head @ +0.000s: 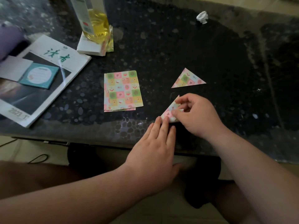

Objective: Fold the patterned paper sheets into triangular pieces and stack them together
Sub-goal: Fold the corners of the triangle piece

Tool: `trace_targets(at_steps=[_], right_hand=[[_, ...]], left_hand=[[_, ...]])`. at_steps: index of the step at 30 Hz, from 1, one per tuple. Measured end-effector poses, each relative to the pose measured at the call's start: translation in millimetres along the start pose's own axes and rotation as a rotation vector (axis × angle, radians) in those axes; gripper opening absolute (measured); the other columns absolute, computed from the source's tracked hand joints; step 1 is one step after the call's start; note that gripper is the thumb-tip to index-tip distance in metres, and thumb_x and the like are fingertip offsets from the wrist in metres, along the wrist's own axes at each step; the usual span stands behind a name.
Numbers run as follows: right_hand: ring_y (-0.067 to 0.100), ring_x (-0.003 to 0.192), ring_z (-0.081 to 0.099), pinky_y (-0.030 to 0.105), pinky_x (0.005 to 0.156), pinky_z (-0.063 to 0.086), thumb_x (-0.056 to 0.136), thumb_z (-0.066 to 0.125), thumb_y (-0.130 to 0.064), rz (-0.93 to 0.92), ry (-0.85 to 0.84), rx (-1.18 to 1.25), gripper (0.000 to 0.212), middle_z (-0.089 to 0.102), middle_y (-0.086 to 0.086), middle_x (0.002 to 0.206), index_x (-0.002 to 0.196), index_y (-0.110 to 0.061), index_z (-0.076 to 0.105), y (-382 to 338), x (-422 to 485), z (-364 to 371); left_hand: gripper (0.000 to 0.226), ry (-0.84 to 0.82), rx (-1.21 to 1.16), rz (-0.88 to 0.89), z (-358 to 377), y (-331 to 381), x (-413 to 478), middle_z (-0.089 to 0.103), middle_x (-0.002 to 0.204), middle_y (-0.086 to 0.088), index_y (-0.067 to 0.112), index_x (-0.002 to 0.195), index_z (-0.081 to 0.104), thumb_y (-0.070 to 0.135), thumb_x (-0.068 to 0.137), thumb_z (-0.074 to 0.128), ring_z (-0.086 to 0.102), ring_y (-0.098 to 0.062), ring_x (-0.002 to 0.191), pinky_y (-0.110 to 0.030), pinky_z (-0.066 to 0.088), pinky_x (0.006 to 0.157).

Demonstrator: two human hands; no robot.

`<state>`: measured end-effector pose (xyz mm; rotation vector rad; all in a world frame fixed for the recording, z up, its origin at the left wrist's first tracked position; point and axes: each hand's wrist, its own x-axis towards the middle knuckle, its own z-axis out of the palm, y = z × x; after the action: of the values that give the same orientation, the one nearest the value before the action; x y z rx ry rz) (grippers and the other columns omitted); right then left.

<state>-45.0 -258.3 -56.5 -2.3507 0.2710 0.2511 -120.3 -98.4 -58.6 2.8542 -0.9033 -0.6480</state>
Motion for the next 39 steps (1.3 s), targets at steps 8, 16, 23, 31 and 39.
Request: trace_targets(at_steps=[8, 16, 23, 31, 39], right_hand=[[0.007, 0.073, 0.068, 0.023, 0.061, 0.052, 0.090, 0.078, -0.018, 0.077, -0.051, -0.061, 0.019, 0.071, -0.008, 0.082, 0.103, -0.027, 0.069, 0.5, 3.4, -15.3], [0.005, 0.075, 0.065, 0.019, 0.061, 0.049, 0.091, 0.077, -0.021, 0.070, -0.019, -0.097, 0.018, 0.068, -0.012, 0.082, 0.102, -0.031, 0.067, 0.5, 1.3, -10.9], [0.004, 0.076, 0.064, 0.017, 0.060, 0.046, 0.091, 0.078, -0.024, 0.069, -0.001, -0.093, 0.016, 0.067, -0.012, 0.083, 0.102, -0.029, 0.068, 1.5, -0.9, -10.0], [0.004, 0.074, 0.068, 0.021, 0.063, 0.050, 0.084, 0.083, -0.020, 0.096, -0.072, -0.074, 0.024, 0.073, -0.008, 0.081, 0.102, -0.025, 0.068, 5.1, 0.8, -22.9], [0.003, 0.074, 0.067, 0.019, 0.060, 0.047, 0.084, 0.084, -0.021, 0.116, -0.047, -0.065, 0.023, 0.071, -0.009, 0.082, 0.096, -0.029, 0.065, 6.5, -2.5, -20.3]], left_hand=[[0.089, 0.015, 0.011, 0.016, 3.7, -0.3, 0.9, -0.026, 0.164, -0.024, 0.012, 0.160, -0.015, 0.068, 0.101, 0.024, -0.026, -0.037, 0.152, -0.051, -0.004, 0.127], [0.088, 0.016, 0.047, 0.011, 3.7, 1.0, 1.9, -0.026, 0.163, -0.026, 0.014, 0.160, -0.015, 0.068, 0.102, 0.023, -0.025, -0.039, 0.153, -0.053, -0.004, 0.127], [0.089, 0.007, 0.083, 0.007, 6.4, 2.6, 2.5, -0.030, 0.160, -0.028, 0.014, 0.159, -0.017, 0.069, 0.101, 0.023, -0.026, -0.042, 0.151, -0.055, -0.004, 0.126], [0.088, 0.002, 0.109, 0.012, 6.0, 9.2, 5.6, -0.032, 0.160, -0.024, 0.024, 0.160, -0.018, 0.072, 0.099, 0.025, -0.025, -0.051, 0.149, -0.061, -0.004, 0.124], [0.087, -0.039, 0.171, -0.002, 1.9, 18.6, 10.7, -0.030, 0.158, -0.030, 0.025, 0.159, -0.020, 0.073, 0.098, 0.019, -0.022, -0.059, 0.146, -0.065, -0.005, 0.123]])
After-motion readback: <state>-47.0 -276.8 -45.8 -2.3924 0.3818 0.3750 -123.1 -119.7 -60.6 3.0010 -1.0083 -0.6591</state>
